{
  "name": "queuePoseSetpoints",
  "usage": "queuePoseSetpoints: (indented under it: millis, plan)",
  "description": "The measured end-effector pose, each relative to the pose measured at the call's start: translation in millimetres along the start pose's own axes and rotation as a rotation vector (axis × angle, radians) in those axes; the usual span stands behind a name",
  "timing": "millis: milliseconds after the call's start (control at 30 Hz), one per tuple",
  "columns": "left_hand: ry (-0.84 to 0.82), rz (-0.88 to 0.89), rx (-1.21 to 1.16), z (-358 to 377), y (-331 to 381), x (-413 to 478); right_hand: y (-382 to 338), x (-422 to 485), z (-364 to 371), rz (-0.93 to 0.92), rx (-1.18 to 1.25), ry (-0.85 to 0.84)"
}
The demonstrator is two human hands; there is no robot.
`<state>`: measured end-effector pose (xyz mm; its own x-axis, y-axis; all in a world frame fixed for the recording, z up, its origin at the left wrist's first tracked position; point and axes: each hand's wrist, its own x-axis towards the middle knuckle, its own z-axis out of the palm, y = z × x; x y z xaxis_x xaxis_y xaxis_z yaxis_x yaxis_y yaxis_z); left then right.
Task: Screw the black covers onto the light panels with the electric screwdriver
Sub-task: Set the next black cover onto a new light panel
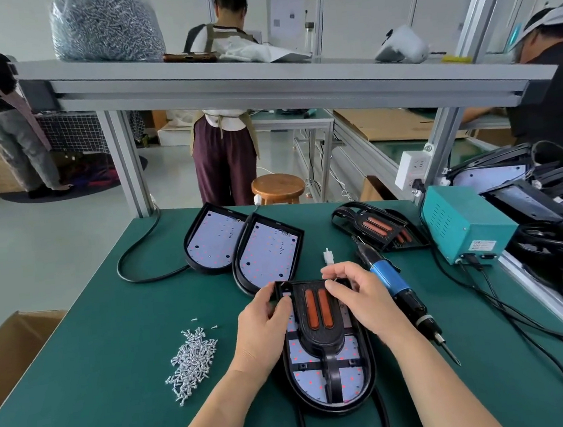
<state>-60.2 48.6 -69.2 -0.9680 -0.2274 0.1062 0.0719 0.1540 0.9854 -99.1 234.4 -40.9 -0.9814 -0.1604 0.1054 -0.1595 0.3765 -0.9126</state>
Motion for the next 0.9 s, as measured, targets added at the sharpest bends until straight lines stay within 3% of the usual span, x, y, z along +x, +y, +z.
queuePoseSetpoints:
  millis: [200, 333, 467, 567, 633, 733, 900]
  plan:
    - [-0.009, -0.013, 0.031, -1, 2, -1, 4, -12, 2, 0.131, 0.061, -0.036]
    - [-0.022, -0.049, 0.009, -2, 10, -5, 8, -24, 7, 0.124, 0.128, -0.022]
    - [0.121, 0.019, 0.291, -13, 19, -9, 7, -26, 1, 0.118, 0.177, -0.091]
    - [0.222, -0.022, 0.679, -52, 26, 4, 6, -25, 0, 0.111, 0.194, -0.102]
    - [0.176, -0.133, 0.878, -81, 31, 12, 4, -24, 0, 0.099, 0.19, -0.098]
    - [0.06, -0.219, 0.937, -103, 30, 19, 3, -20, 1, 0.091, 0.16, -0.103]
    - [-0.012, -0.117, 1.156, -101, 21, 21, 1, -23, -1, 0.075, 0.172, -0.115]
